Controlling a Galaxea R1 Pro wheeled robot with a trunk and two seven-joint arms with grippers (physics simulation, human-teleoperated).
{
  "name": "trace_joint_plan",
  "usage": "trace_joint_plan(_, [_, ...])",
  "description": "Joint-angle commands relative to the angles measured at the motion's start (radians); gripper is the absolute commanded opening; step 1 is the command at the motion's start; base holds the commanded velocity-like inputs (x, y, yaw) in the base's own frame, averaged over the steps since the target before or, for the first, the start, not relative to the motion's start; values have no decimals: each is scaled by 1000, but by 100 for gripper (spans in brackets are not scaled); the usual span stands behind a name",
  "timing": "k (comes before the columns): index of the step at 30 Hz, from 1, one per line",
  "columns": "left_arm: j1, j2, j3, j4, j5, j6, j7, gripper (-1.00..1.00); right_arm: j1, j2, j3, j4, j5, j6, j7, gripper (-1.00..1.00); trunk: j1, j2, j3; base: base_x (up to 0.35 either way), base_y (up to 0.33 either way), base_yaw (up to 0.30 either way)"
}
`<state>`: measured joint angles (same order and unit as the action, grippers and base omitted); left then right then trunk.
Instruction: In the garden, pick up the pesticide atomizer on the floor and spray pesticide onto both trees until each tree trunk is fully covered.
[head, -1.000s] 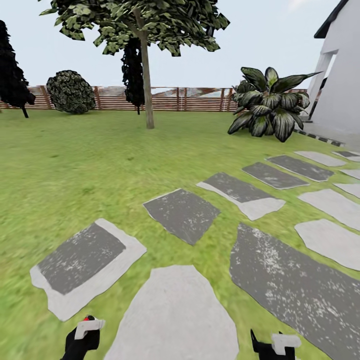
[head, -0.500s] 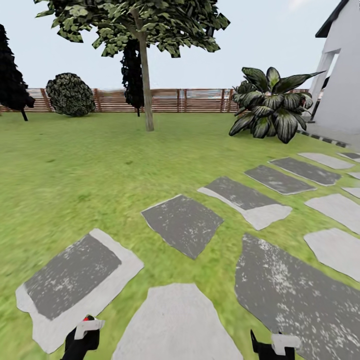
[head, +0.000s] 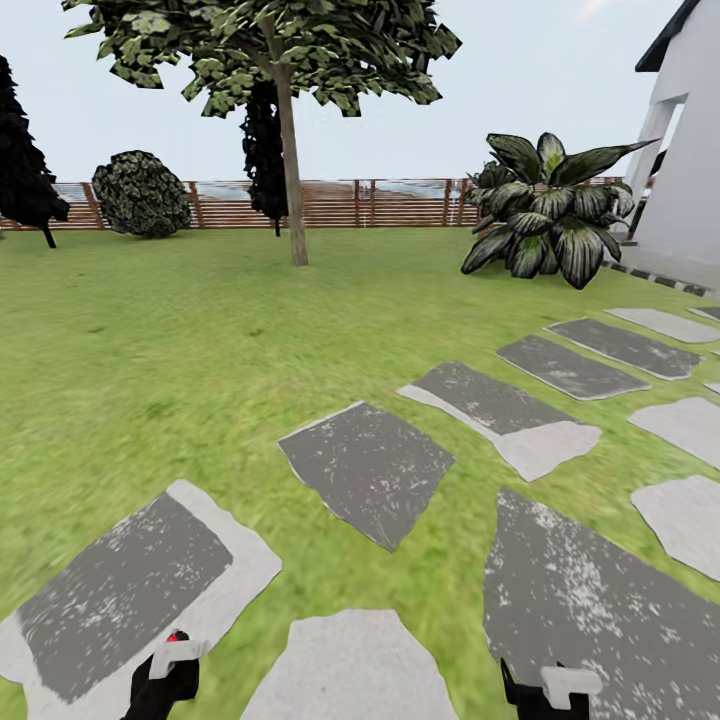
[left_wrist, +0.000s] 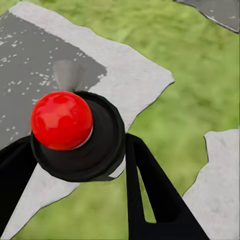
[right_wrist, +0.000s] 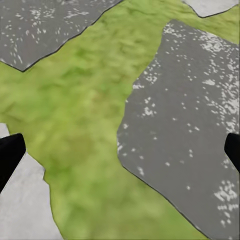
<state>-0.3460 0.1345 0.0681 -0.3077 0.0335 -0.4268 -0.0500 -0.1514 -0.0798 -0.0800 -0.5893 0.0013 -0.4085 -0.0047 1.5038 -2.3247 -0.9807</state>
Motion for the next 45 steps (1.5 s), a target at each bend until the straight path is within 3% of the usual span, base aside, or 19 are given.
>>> trace_joint_plan(1, [-1,0,4,0,4,-3,-5,-100,0,0,0,0,0,-8,0,100,0,0,-1,337,0,35])
trace_joint_plan(45, [-1,0,4,-1,4,-3,-5,-100,0,0,3,8,3,-12,3,100,0,0,-1,337,0,1])
